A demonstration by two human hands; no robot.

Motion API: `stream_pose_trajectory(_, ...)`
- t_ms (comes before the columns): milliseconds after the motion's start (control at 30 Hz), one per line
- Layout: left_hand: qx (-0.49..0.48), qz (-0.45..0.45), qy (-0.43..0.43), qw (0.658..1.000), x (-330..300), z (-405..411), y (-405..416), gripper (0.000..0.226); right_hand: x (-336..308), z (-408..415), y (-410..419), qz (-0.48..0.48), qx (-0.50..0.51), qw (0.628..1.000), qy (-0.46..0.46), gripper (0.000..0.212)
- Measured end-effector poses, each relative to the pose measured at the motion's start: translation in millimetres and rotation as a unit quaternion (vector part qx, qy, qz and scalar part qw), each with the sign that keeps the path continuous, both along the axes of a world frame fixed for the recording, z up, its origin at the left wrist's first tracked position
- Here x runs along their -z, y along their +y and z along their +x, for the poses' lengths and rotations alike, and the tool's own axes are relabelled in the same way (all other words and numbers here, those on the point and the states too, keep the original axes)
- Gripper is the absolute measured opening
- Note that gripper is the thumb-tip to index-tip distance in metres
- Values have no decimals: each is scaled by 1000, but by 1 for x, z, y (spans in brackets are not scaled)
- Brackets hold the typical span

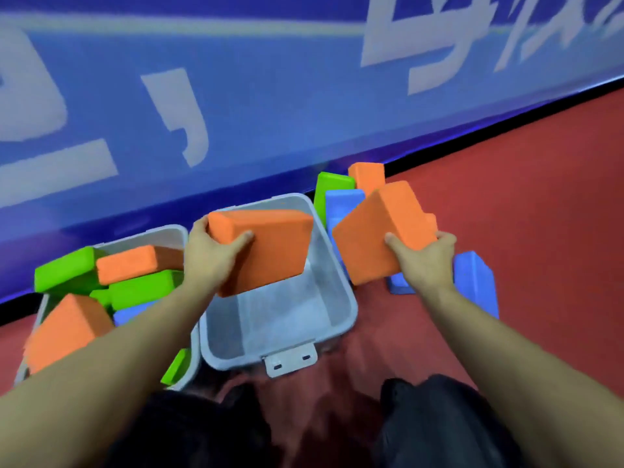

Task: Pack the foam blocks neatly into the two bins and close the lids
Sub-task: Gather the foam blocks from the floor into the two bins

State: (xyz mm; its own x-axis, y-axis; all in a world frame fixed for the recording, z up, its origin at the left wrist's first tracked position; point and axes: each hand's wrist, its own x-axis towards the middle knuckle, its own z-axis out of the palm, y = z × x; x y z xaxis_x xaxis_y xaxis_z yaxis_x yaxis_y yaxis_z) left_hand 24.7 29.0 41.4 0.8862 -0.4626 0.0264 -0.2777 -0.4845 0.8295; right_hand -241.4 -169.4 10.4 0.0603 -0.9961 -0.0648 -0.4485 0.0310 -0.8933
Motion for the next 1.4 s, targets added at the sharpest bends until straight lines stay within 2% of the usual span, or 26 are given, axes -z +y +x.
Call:
stream_pose_trajectory(133,88,70,-71,991,33,33,47,78,9,75,46,4,-71,997,15,90)
stream_pose_trajectory(267,158,175,-27,971,71,65,52,99,44,121,74,-10,-185,977,108,80)
stream_pose_trajectory(400,265,322,-75,906,93,50,35,95,83,142,88,14,-243,941,235,78)
stream_pose_trajectory(500,314,375,-30,872,111,43,29,94,105,160,93,11,-256,919,300,77)
stream_pose_trajectory(600,319,386,13,866,123,53,27,93,120,171,89,37,-261,914,308,77)
stream_pose_trajectory(733,350,398,85,844,138,55,25,92,128,176,74,91,-226,939,241,49)
stream_pose_trajectory(800,344,397,100,845,141,55,23,90,129,178,70,109,-232,938,232,45)
stream_pose_trajectory(967,316,373,102,866,139,54,8,83,124,168,67,94,-286,916,266,47)
stream_pose_trajectory(1100,305,312,107,893,133,40,-16,76,113,146,56,63,-302,914,264,46)
stream_pose_trajectory(1267,328,257,86,905,123,7,-55,72,100,96,28,51,-278,922,265,49)
stream_pose_trajectory(1400,362,226,35,903,118,-34,-85,69,89,32,-10,82,-234,928,278,65)
